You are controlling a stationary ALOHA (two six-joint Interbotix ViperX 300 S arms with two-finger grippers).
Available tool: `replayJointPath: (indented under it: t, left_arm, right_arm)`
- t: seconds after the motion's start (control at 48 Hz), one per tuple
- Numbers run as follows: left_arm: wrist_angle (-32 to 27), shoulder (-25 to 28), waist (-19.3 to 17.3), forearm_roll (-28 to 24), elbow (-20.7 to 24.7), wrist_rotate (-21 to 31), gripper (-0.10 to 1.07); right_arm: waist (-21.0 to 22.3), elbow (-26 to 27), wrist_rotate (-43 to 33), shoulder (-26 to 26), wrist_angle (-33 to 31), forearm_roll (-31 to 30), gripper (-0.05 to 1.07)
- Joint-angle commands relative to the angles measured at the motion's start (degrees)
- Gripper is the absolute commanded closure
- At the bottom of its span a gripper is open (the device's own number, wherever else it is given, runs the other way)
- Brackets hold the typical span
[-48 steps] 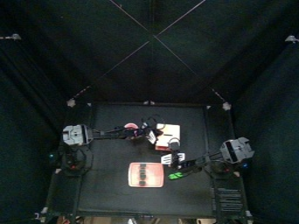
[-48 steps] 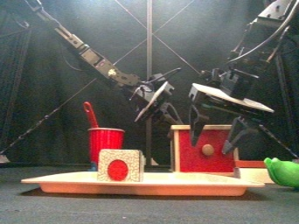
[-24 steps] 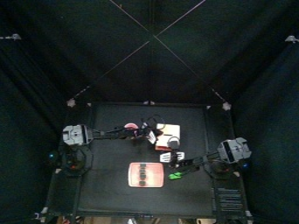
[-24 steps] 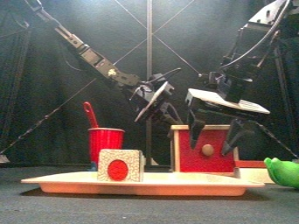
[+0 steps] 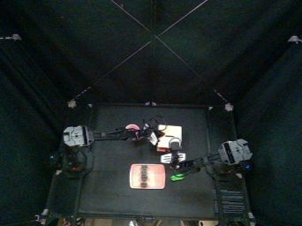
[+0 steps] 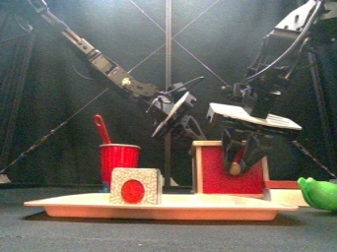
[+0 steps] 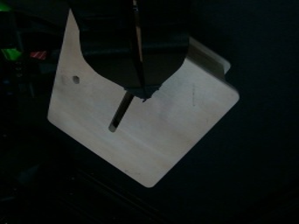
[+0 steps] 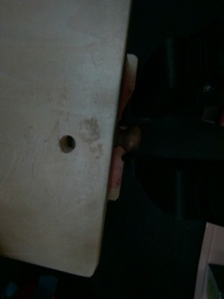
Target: Grab drawer handle
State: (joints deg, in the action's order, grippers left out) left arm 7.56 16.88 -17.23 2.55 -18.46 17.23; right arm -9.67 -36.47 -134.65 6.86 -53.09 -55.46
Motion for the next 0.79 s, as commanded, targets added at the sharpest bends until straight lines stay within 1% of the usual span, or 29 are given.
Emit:
replayJointPath:
  t: [0.0,0.208,0.271,0.604,0.771]
  left_arm:
    - [-0.09,-0.44,-0.35,0.0,0.88,-0.18,0.8]
    - [-0.09,-0.44,-0.26,0.0,0.79,-0.18,0.8]
    - [-0.18,-0.44,-0.35,0.0,0.79,-0.18,0.8]
    - [-0.53,-0.44,-0.35,0.0,0.79,-0.18,0.8]
    - [-0.53,-0.44,-0.26,0.09,0.97,-0.18,0.8]
  right_arm:
    - [0.79,0.97,-0.09,-0.62,-0.09,0.09,0.48]
    - [0.7,1.05,-0.09,-0.44,-0.09,0.35,0.6]
    - [0.7,0.97,0.0,-0.44,-0.09,0.35,0.63]
    - [0.79,0.18,0.26,-1.05,-0.44,0.79,0.65]
    - [0.88,0.09,1.76,-1.23,-2.37,2.29,0.65]
